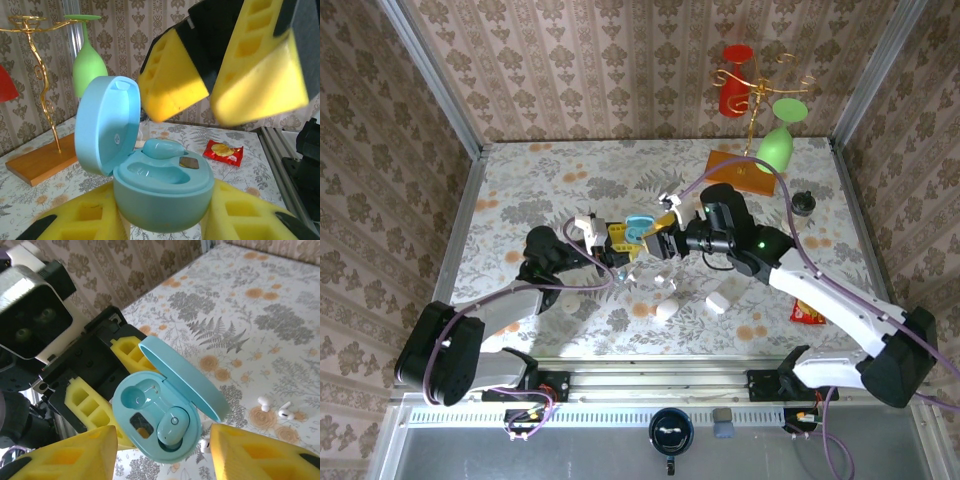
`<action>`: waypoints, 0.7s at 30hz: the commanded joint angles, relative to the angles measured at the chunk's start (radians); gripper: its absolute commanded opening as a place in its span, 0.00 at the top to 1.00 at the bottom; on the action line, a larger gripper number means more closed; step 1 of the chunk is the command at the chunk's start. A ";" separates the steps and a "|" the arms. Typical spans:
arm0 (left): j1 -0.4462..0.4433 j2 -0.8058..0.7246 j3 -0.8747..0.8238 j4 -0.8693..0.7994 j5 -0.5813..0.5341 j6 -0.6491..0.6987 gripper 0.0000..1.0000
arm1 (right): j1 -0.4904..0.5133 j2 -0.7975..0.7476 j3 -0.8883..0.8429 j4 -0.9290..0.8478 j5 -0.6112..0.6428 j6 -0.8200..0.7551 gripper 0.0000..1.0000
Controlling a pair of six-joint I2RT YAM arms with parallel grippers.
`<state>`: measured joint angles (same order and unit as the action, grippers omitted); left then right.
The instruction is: Insert wireless bluetooth earbuds into charging case
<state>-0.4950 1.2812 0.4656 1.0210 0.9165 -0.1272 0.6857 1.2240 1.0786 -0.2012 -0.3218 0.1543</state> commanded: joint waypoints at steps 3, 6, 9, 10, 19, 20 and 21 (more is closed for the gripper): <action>0.076 -0.023 0.001 0.040 0.017 0.005 0.77 | -0.005 -0.078 -0.119 0.166 0.089 0.141 0.44; 0.140 -0.071 -0.012 0.033 0.013 0.004 0.77 | -0.007 -0.059 -0.168 0.230 0.134 0.245 0.42; 0.180 -0.135 -0.025 0.009 -0.042 0.033 0.77 | -0.006 0.005 -0.169 0.213 0.193 0.335 0.41; 0.189 -0.158 -0.029 -0.005 -0.065 0.043 0.76 | -0.007 0.038 -0.152 0.181 0.220 0.368 0.41; 0.210 -0.314 -0.057 -0.109 -0.187 0.082 0.76 | 0.005 0.418 0.017 0.071 0.038 0.566 0.45; 0.211 -0.328 -0.059 -0.121 -0.189 0.086 0.76 | 0.008 0.456 0.040 0.063 0.014 0.566 0.45; 0.211 -0.345 -0.060 -0.142 -0.190 0.089 0.76 | 0.010 0.500 0.071 0.042 -0.010 0.562 0.45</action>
<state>-0.2924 0.9779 0.4191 0.9306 0.7609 -0.0742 0.6849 1.6569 1.0767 -0.1112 -0.2413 0.6525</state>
